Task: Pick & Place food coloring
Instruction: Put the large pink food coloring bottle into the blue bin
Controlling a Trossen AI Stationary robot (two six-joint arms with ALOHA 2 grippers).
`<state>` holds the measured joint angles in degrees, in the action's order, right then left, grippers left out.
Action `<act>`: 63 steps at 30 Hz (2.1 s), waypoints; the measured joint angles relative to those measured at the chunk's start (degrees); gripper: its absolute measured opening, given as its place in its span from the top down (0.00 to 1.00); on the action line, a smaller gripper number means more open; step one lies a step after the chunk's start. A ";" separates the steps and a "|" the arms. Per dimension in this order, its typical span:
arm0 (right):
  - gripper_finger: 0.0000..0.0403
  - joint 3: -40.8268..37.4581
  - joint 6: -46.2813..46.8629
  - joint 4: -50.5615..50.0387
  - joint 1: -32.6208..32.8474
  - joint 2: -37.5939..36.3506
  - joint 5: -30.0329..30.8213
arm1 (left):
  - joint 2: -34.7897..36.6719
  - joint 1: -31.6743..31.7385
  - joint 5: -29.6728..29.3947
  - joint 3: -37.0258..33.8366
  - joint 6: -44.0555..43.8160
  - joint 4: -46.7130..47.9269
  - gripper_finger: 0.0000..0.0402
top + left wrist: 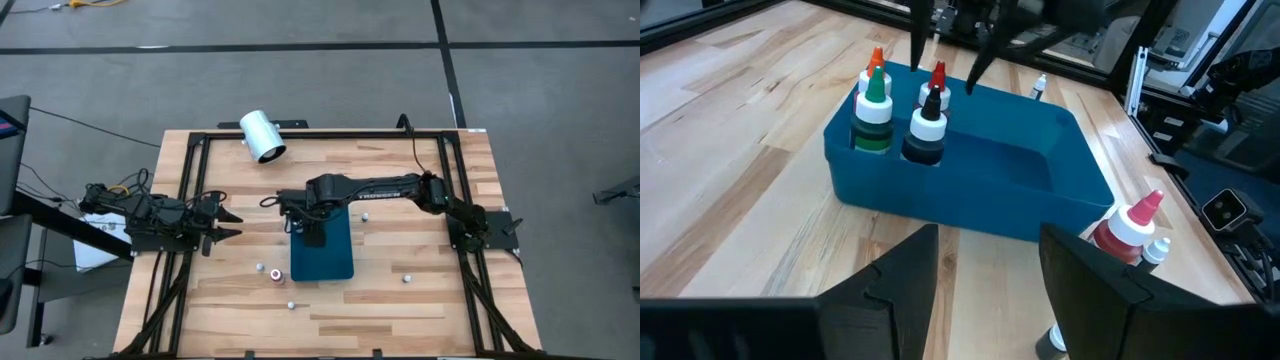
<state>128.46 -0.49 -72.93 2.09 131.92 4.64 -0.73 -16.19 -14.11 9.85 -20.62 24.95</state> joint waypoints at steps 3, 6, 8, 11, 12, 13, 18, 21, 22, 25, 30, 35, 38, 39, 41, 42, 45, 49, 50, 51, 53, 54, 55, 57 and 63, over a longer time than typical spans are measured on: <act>0.50 3.48 0.02 -4.20 0.00 -0.02 0.00 | 0.00 0.00 0.00 0.00 0.00 0.00 0.58; 0.50 6.71 0.48 -7.22 0.05 -0.15 0.00 | 0.01 -0.01 0.00 0.00 -0.02 0.00 0.58; 0.51 5.84 0.87 -7.81 0.12 -1.60 -0.04 | 0.02 -0.02 0.00 0.00 -0.04 -0.03 0.58; 0.53 6.14 0.90 -9.09 0.49 -3.19 0.06 | 0.01 -0.01 0.00 0.00 -0.07 -0.13 0.58; 0.53 6.16 0.92 -10.04 0.56 -4.03 0.08 | 0.00 0.00 -0.01 0.00 -0.07 -0.19 0.58; 0.54 6.17 0.92 -11.08 0.77 -4.62 0.15 | 0.01 0.00 -0.08 0.00 -0.05 -0.19 0.58; 0.59 6.33 0.81 -9.12 1.75 -7.42 2.55 | -0.02 0.00 -0.13 0.00 -0.13 -0.37 0.58; 0.63 6.36 0.57 -8.02 2.08 -8.63 3.26 | -0.06 -0.02 -0.14 0.00 -0.13 -0.23 0.58; 0.65 6.36 0.54 -7.46 2.05 -8.73 3.26 | -0.07 -0.01 -0.15 0.02 -0.13 -0.21 0.58; 0.72 6.32 0.09 -7.83 1.99 -8.83 3.25 | -0.09 -0.02 -0.09 0.02 -0.15 0.19 0.58; 0.82 6.32 -2.14 -7.74 1.95 -8.92 2.90 | -0.11 -0.02 -0.09 0.02 -0.15 1.20 0.58; 0.85 6.32 -4.28 -7.74 2.03 -8.94 2.81 | -0.11 0.00 -0.07 0.02 -0.15 2.69 0.58; 0.85 6.32 -3.80 -8.97 1.70 -8.94 2.73 | -0.13 -0.02 -0.04 0.02 -0.15 2.65 0.58; 0.85 6.31 -3.60 -9.80 1.56 -8.94 2.63 | -0.11 0.00 -0.05 0.02 -0.17 2.41 0.58; 0.85 6.25 -3.07 -10.80 1.48 -8.94 2.30 | -0.11 0.00 -0.04 0.02 -1.32 2.47 0.58; 0.85 6.25 -2.99 -10.93 1.44 -8.94 2.19 | -0.11 -0.02 -0.04 0.02 -2.57 2.50 0.58; 0.85 6.25 -2.91 -10.56 1.53 -8.94 1.29 | -0.11 -0.01 0.00 0.02 -7.08 2.49 0.58; 0.85 6.25 -2.54 -8.88 2.23 -8.94 1.20 | -0.11 -0.01 0.17 0.02 -10.56 2.51 0.58; 0.85 6.25 -2.53 -7.80 2.47 -8.94 1.20 | -0.11 0.00 0.15 0.02 -10.58 2.51 0.58; 0.85 6.25 -2.52 -6.59 2.81 -8.94 1.20 | -0.11 -0.02 0.16 0.02 -10.56 2.49 0.58; 0.85 6.25 -2.51 -4.74 3.33 -8.94 1.05 | -0.11 0.00 0.16 0.02 -10.56 2.51 0.58; 0.85 6.25 -2.51 -4.25 3.56 -8.94 1.05 | -0.11 0.00 0.15 0.02 -10.56 2.51 0.58; 0.85 6.25 -2.36 -4.13 3.73 -8.94 1.04 | -0.11 0.00 0.15 0.02 -10.56 2.51 0.58; 0.85 6.25 -1.67 -4.46 3.74 -8.94 1.03 | -0.11 0.00 0.15 0.02 -10.56 2.51 0.58; 0.85 6.16 -1.46 -5.12 2.07 -11.98 1.21 | -0.11 0.00 0.39 0.02 -10.56 2.54 0.58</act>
<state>134.63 -1.95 -78.05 4.16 119.94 5.85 -0.84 -16.19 -13.72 9.87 -31.18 27.49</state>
